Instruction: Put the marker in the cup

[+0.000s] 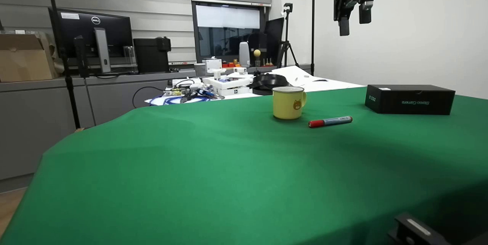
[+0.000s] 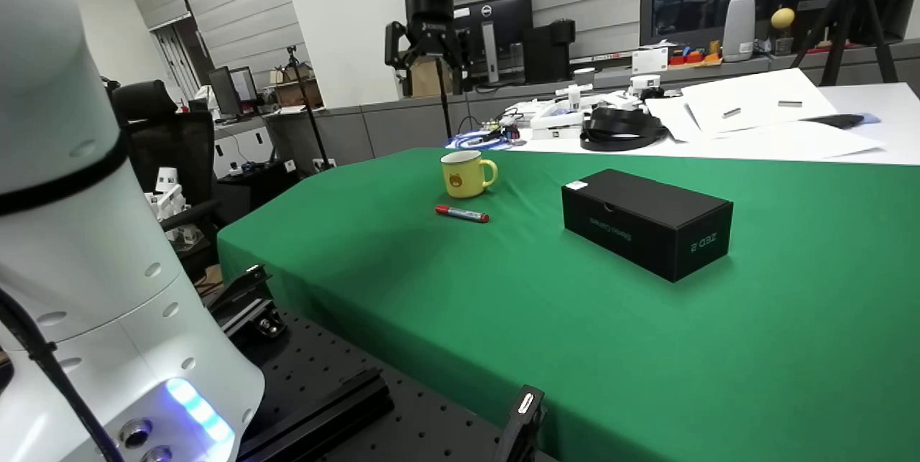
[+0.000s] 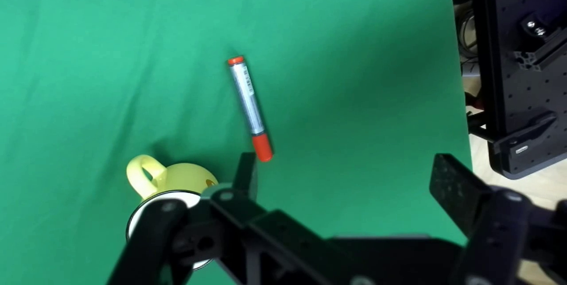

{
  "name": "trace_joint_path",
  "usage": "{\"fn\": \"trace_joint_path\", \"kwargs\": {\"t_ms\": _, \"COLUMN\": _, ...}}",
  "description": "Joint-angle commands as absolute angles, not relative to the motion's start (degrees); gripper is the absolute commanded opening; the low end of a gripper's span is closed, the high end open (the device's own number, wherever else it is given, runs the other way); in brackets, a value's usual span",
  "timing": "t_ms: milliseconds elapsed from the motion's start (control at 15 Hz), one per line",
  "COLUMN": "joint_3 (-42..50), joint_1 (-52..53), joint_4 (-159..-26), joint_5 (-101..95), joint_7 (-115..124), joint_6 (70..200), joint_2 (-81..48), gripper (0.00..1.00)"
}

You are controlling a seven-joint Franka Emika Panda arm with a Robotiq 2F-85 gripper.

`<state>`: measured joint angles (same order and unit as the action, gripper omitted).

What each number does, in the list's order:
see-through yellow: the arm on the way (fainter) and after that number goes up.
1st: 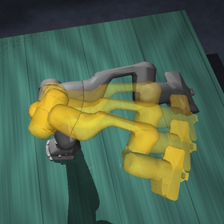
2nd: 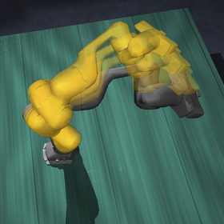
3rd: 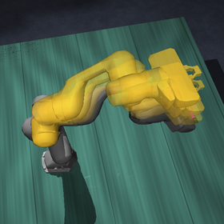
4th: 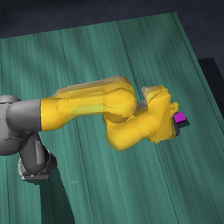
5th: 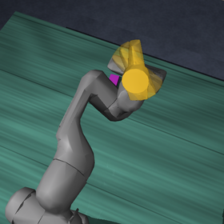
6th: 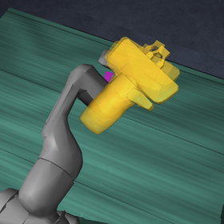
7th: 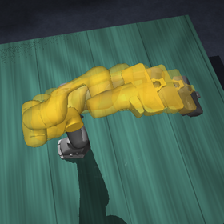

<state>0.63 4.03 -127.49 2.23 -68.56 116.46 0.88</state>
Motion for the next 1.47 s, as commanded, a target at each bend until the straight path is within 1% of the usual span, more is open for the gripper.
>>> {"fn": "trace_joint_path", "kwargs": {"t_ms": 0, "joint_3": -0.2, "joint_1": 3.2, "joint_4": -127.4, "joint_5": 2.2, "joint_7": -68.6, "joint_6": 116.3, "joint_2": 0.9, "gripper": 1.00}}
{"fn": "trace_joint_path", "kwargs": {"t_ms": 133, "joint_3": -0.2, "joint_1": 3.2, "joint_4": -127.4, "joint_5": 2.2, "joint_7": -68.6, "joint_6": 116.3, "joint_2": 0.9, "gripper": 1.00}}
{"fn": "trace_joint_path", "kwargs": {"t_ms": 600, "joint_3": -0.4, "joint_1": 2.7, "joint_4": -128.1, "joint_5": -6.7, "joint_7": -65.3, "joint_6": 131.3, "joint_2": -3.0, "gripper": 1.00}}
{"fn": "trace_joint_path", "kwargs": {"t_ms": 800, "joint_3": -0.4, "joint_1": 2.0, "joint_4": -126.7, "joint_5": -6.2, "joint_7": -65.9, "joint_6": 135.8, "joint_2": -7.2, "gripper": 1.00}}
{"fn": "trace_joint_path", "kwargs": {"t_ms": 1400, "joint_3": -2.2, "joint_1": 1.7, "joint_4": -125.8, "joint_5": -6.2, "joint_7": -62.1, "joint_6": 140.5, "joint_2": -16.3, "gripper": 1.00}}
